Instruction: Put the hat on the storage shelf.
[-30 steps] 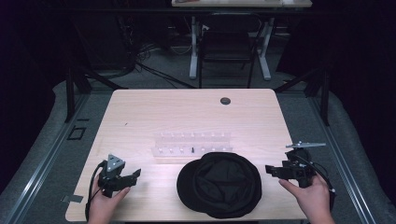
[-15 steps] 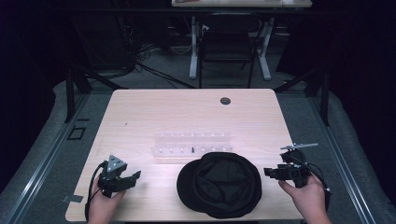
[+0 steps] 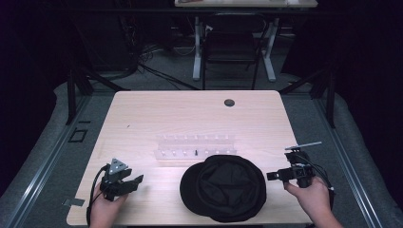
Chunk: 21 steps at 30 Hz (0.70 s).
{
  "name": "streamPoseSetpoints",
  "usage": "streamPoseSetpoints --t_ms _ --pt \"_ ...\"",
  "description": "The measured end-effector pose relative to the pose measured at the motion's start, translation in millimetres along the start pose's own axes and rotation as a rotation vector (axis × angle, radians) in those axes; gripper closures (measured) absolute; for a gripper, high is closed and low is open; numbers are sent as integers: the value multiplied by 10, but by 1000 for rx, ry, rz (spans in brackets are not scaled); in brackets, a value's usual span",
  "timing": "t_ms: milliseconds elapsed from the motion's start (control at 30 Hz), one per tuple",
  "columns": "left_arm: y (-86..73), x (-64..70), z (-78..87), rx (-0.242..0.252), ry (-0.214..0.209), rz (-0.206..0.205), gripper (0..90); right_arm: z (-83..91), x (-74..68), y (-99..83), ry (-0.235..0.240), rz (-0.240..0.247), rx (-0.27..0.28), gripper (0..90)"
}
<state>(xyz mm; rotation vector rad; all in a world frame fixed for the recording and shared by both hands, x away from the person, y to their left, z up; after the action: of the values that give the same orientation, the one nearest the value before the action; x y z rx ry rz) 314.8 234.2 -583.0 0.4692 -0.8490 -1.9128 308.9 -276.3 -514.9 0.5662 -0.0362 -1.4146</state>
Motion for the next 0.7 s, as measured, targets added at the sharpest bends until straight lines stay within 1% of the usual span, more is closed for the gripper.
streamPoseSetpoints --t_ms 33,67,100,133,167,200,233,267,367,400,467,533,567,600,633,667,700 --pt "0 0 0 0 0 0 451 0 0 0 0 0 0 417" --pt "-2 1 -2 2 0 3 451 0 0 1 6 5 -18 427" --pt "-2 0 -1 1 -1 2 451 -12 -11 3 6 -4 -13 443" --pt "-2 -2 -4 4 -3 2 451 -16 -14 0 10 -1 -24 448" --pt "-2 -2 -4 5 -8 5 459 -27 -20 -2 11 -11 -26 454" --pt "-1 -4 -4 7 -9 6 462 -50 -19 -9 21 -32 -40 473" --pt "-1 -4 -4 7 -9 6 457 -50 -19 -9 21 -32 -40 473" --pt "-1 -3 -3 9 -9 4 455 -73 -11 -14 24 -48 -52 487" --pt "-2 -4 -4 12 -5 5 452 -101 -7 -21 12 -50 -51 493" --pt "-3 -5 -7 18 -9 16 453 -121 -2 -32 17 -52 -58 503" --pt "-8 -7 -13 9 -18 15 465 -151 -23 -43 36 -60 -65 510" --pt "-12 -4 -19 -1 -19 15 468 -175 -36 -51 37 -58 -75 518" --pt "-12 -3 -21 -1 -20 13 468 -191 -50 -50 39 -70 -69 527" --pt "-12 -3 -21 -1 -20 13 470 -191 -50 -50 39 -70 -69 527" --pt "-11 0 -22 -1 -21 12 470 -193 -47 -48 38 -56 -80 536" --pt "-11 2 -24 2 -21 11 471 -206 -54 -43 38 -61 -74 546" --pt "-12 5 -27 1 -21 14 472 -228 -49 -34 48 -63 -79 567"
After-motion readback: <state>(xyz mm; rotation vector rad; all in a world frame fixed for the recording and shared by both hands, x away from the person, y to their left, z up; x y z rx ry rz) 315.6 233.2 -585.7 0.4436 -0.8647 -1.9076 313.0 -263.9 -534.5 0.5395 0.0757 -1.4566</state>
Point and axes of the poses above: each handheld gripper's, and its own axes: z roughly backward along the jaws, y roughly out of its top, x roughly to its right, the point moved 4 cm from there along -z, roughly forward along the jaws, and after that the axes turned 2 degrees about x, right-handed, at the moved point
